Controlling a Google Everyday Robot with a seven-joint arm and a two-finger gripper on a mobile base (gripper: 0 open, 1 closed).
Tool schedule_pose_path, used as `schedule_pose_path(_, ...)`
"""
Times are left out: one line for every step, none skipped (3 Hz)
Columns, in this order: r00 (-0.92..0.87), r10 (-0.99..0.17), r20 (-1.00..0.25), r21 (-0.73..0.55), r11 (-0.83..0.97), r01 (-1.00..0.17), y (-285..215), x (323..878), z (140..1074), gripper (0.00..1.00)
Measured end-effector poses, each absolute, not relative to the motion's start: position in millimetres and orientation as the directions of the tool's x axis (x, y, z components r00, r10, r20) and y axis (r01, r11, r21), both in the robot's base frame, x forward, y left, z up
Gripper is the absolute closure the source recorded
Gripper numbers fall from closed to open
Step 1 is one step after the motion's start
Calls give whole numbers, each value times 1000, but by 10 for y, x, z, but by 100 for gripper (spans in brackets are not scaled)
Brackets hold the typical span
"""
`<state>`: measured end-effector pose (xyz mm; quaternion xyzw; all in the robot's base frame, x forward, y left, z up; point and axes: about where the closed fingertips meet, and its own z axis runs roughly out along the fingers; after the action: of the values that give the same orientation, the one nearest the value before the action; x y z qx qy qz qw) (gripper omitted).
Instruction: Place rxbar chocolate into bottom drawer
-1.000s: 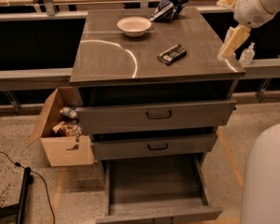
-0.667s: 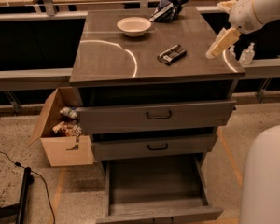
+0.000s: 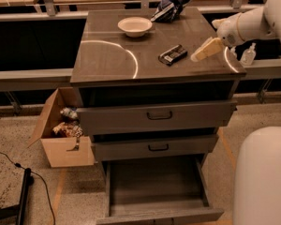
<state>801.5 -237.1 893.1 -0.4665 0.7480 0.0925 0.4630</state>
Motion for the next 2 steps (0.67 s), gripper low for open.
schedule_pose_path(-184,-574,-798,-207,548,-811,-2150,8032,8639,0)
schedule_pose_path(-189,-536,-823,-145,520,-842,-1883,8003,8543,0)
